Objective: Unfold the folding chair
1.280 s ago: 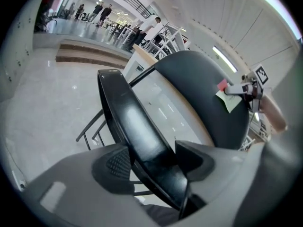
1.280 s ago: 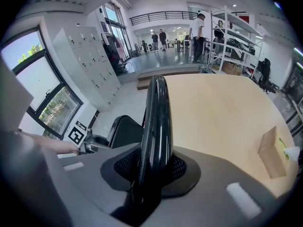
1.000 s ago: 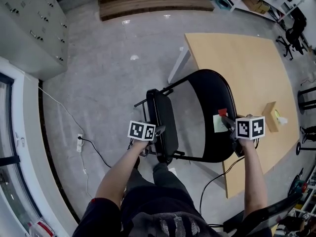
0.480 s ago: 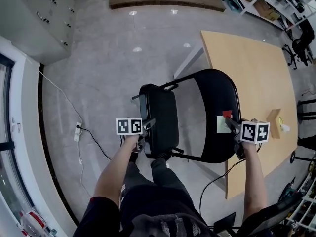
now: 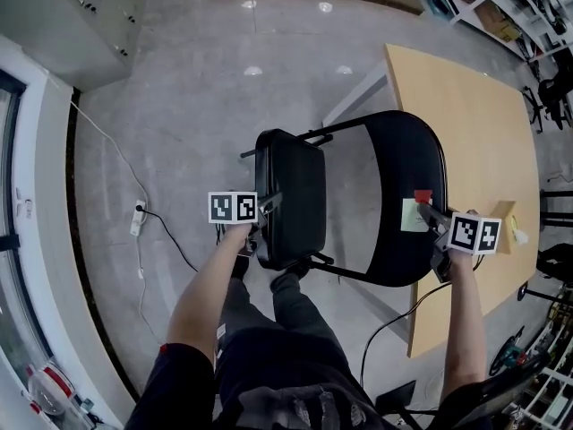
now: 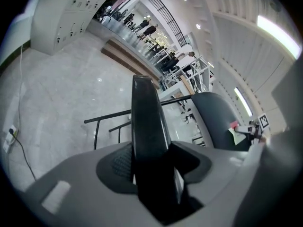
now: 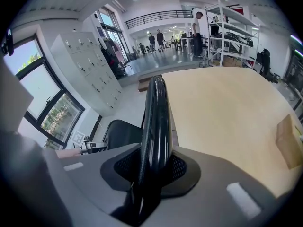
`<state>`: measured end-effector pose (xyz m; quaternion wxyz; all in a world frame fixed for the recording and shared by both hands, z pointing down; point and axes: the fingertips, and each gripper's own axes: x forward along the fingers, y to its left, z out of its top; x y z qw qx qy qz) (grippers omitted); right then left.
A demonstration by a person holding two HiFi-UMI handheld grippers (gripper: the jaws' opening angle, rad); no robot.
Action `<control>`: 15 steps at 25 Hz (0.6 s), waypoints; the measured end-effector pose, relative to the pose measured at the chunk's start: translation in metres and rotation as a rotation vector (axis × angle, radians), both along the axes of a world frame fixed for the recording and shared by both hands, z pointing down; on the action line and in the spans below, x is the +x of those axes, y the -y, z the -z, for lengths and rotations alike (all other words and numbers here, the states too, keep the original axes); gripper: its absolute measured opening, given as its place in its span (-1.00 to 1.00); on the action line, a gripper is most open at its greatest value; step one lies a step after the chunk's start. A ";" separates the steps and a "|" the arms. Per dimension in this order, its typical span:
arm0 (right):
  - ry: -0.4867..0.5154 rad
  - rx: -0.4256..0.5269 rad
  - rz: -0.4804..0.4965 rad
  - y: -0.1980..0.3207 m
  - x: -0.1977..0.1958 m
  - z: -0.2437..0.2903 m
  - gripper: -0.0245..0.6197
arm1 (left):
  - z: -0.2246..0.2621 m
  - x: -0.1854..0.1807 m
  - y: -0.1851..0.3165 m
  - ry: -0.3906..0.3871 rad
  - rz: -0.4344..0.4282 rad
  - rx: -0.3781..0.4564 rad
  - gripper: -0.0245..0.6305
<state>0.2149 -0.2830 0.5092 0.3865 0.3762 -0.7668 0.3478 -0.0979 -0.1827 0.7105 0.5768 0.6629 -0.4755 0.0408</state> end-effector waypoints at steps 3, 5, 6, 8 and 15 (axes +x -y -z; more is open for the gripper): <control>0.007 -0.004 0.002 0.000 -0.004 -0.004 -0.61 | -0.007 -0.013 -0.003 -0.020 0.021 -0.016 -0.27; 0.007 -0.005 0.003 -0.001 -0.007 -0.006 -0.61 | -0.011 -0.021 -0.005 -0.035 0.038 -0.025 -0.26; 0.006 -0.005 0.002 -0.002 -0.008 -0.008 -0.61 | -0.014 -0.025 -0.007 -0.040 0.046 -0.029 -0.26; 0.005 -0.005 0.001 -0.004 -0.009 -0.011 -0.60 | -0.020 -0.032 -0.010 -0.047 0.065 -0.035 -0.26; 0.034 -0.019 0.006 -0.006 -0.012 -0.015 -0.61 | -0.036 -0.053 -0.019 -0.095 0.120 -0.060 -0.25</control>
